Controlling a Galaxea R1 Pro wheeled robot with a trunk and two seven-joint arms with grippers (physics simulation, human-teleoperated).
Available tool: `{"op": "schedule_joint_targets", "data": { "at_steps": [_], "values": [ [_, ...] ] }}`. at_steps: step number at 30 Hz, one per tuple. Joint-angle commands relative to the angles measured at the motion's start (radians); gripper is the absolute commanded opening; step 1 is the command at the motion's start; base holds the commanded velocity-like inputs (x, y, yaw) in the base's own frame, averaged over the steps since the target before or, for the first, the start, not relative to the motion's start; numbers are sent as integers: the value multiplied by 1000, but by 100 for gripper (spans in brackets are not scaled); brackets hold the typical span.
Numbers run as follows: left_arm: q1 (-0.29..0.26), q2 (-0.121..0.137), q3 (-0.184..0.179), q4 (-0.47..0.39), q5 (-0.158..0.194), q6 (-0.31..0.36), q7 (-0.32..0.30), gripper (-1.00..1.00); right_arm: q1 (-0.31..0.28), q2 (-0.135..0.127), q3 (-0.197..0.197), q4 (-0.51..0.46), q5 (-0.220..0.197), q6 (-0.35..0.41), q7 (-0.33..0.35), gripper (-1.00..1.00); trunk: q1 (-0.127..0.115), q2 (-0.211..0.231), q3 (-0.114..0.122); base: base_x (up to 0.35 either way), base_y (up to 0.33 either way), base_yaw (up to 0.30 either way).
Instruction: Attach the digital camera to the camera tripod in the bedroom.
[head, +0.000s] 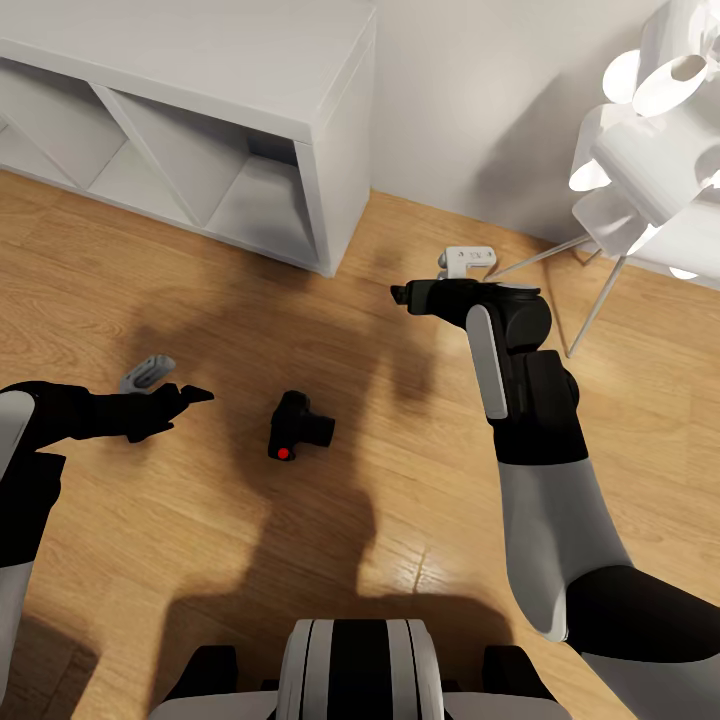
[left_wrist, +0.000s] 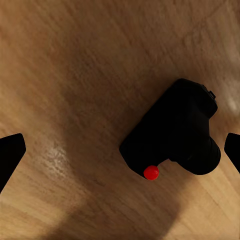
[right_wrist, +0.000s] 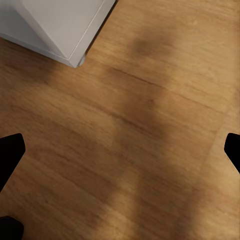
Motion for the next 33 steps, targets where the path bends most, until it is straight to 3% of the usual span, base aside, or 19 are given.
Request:
{"op": "schedule_joint_targets", "data": {
  "at_steps": [1, 7, 21, 33],
  "values": [
    [-1, 0, 1, -1, 9, 4, 10, 100, -1, 0, 0, -1, -7, 4, -3, 100, 0, 0, -1, 0, 0, 0],
    [-1, 0, 1, -1, 9, 4, 10, 100, -1, 0, 0, -1, -7, 4, -3, 100, 0, 0, -1, 0, 0, 0],
    [-18, -14, 13, 1, -20, 4, 13, 100, -75, -6, -7, 31, -7, 31, 27, 100, 0, 0, -1, 0, 0, 0],
    [-18, -14, 13, 1, -20, 4, 13, 100, -75, -6, -7, 31, -7, 31, 27, 100, 0, 0, -1, 0, 0, 0]
  ]
}}
